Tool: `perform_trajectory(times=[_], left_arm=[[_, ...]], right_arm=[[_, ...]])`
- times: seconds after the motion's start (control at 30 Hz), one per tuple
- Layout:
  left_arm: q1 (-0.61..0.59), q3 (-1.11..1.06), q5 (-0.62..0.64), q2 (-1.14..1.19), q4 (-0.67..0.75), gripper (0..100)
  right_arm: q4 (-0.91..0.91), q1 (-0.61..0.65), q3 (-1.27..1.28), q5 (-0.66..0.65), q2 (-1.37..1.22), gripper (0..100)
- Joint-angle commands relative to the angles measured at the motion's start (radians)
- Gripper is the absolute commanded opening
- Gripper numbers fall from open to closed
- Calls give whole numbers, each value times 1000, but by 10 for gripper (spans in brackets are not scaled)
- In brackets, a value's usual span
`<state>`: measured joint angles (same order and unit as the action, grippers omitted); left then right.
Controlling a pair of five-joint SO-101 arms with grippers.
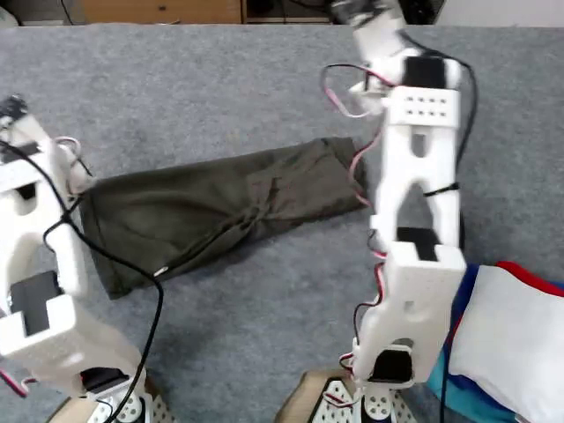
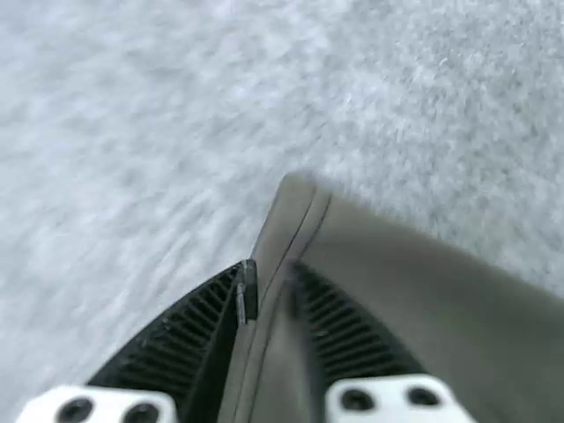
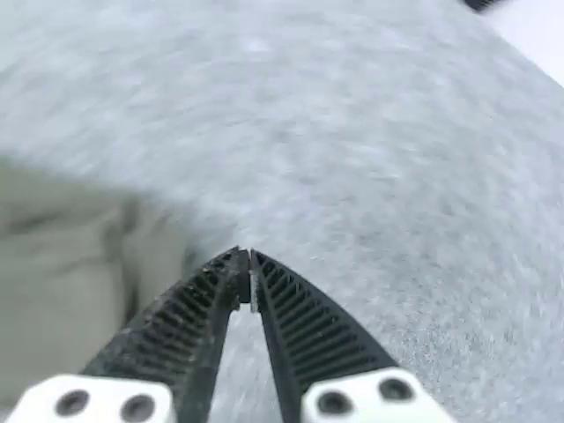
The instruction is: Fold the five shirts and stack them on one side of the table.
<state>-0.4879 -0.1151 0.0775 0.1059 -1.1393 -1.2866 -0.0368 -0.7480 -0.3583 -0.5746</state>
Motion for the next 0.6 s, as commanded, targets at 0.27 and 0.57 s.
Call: perform_trajectory(times=[0.27, 0.57], left_arm=[[-6, 275, 51, -59, -582, 219], [0, 229, 104, 203, -503, 288]], right_arm=[[311, -90, 28, 227, -226, 5], [373, -97, -21, 175, -294, 5]])
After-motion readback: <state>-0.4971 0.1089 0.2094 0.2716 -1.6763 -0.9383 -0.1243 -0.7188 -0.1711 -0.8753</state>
